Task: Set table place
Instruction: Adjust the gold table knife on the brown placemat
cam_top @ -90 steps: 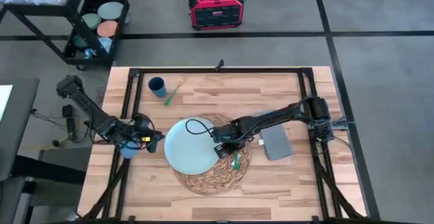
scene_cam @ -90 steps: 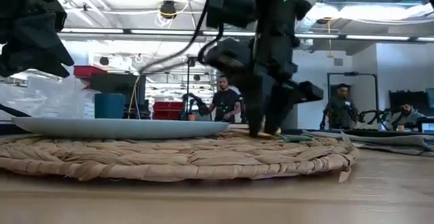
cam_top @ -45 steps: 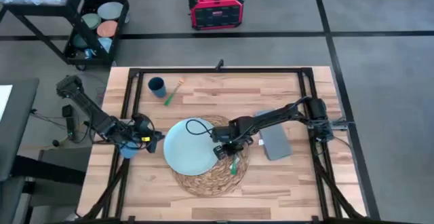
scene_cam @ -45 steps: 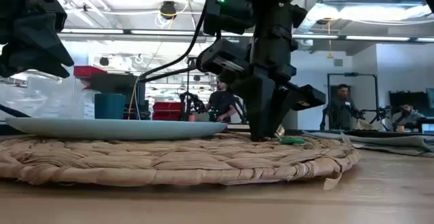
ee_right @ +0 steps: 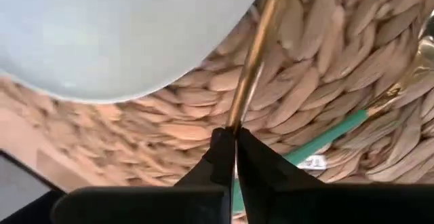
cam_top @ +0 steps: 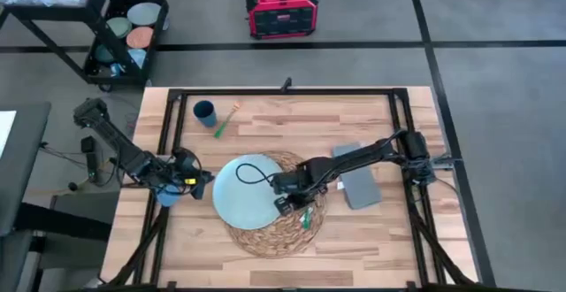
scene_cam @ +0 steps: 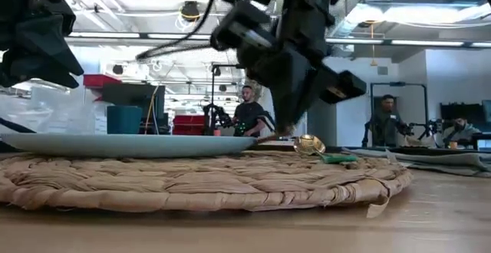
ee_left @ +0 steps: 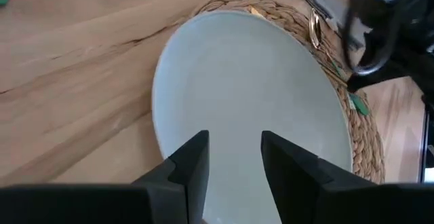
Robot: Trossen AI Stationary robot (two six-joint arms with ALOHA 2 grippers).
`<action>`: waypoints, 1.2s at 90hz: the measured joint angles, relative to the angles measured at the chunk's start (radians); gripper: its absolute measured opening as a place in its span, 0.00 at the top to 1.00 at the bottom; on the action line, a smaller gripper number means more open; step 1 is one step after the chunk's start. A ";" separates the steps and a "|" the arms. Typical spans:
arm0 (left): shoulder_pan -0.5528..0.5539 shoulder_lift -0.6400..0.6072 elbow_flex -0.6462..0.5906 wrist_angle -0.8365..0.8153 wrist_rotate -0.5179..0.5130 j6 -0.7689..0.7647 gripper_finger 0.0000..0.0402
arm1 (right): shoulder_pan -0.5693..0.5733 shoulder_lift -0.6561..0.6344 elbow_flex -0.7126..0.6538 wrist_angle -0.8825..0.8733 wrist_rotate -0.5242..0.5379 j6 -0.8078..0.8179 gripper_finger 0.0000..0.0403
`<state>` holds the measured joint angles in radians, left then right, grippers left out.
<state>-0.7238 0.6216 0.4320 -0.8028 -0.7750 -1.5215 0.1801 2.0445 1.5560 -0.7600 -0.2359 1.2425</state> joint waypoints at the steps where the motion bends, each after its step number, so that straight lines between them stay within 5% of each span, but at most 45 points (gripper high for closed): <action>1: 0.000 0.000 0.000 0.000 0.000 0.000 0.70 | 0.002 0.000 0.002 0.000 0.000 0.006 1.00; 48: 0.000 0.000 0.000 0.000 -0.042 0.018 0.70 | 0.119 0.002 0.007 0.020 -0.007 0.044 0.94; 79: 0.000 0.000 0.000 0.012 -0.042 0.012 0.70 | 0.054 0.002 0.007 -0.021 -0.022 -0.045 0.75; 108: 0.000 0.000 0.000 0.026 -0.042 0.017 0.70 | -0.034 0.005 0.007 -0.023 0.014 -0.150 0.73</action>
<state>-0.7237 0.6216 0.4320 -0.7773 -0.8174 -1.5046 0.1460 2.0495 1.5631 -0.7826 -0.2216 1.0928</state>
